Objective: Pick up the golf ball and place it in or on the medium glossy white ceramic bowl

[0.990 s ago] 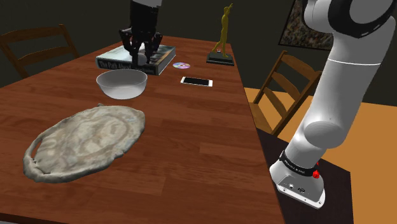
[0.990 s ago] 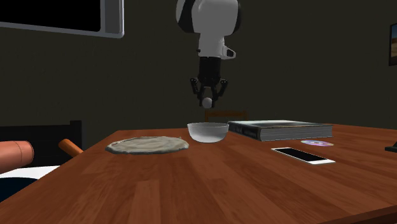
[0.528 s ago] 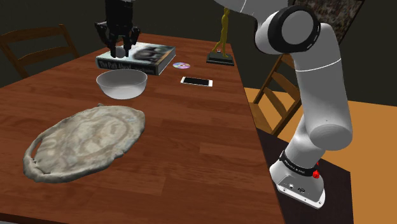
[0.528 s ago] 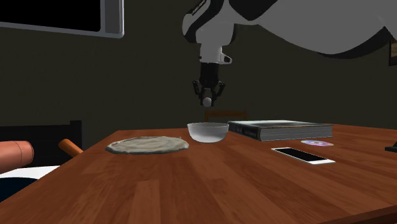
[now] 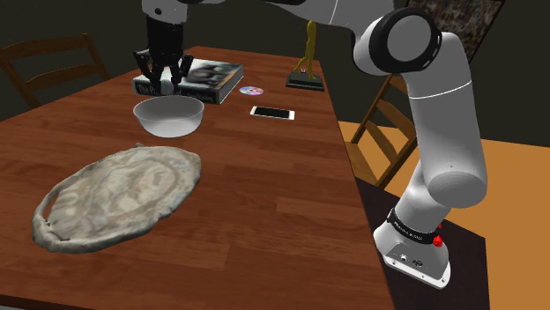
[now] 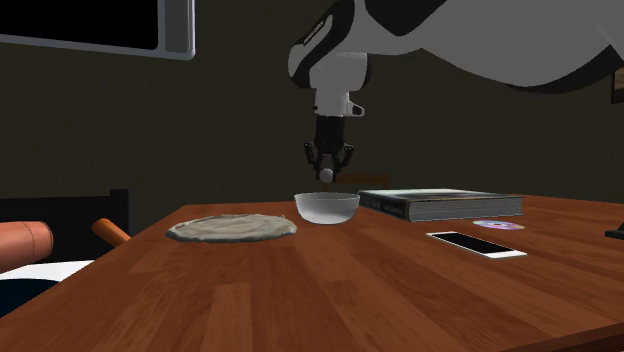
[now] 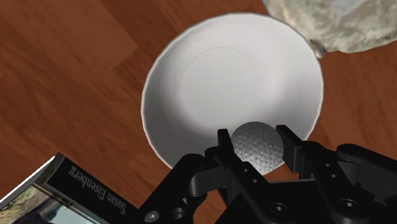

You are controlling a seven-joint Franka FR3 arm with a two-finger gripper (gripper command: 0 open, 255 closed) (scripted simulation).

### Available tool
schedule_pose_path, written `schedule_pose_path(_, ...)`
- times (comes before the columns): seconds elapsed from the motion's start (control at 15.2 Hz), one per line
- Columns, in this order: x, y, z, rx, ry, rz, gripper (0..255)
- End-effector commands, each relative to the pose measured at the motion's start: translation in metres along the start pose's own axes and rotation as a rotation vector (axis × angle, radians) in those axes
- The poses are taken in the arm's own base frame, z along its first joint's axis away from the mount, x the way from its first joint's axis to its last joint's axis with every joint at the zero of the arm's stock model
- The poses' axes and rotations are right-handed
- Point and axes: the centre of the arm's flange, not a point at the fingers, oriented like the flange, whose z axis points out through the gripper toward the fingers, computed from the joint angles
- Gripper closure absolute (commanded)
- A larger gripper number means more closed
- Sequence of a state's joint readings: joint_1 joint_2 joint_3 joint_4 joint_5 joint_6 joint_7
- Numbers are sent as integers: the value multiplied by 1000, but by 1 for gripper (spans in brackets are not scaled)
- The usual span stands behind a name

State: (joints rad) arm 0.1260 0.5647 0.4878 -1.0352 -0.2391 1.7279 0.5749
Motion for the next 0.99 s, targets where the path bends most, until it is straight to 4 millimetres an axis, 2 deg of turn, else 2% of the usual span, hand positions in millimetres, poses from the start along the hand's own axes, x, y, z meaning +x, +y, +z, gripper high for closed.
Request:
schedule_pose_path(0.0,-1,1,10,0,0,0,255)
schedule_pose_path(0.33,-5,4,34,0,0,0,255)
schedule_pose_path(0.86,-5,4,34,0,0,0,255)
schedule_pose_path(0.92,-5,4,34,0,0,0,0)
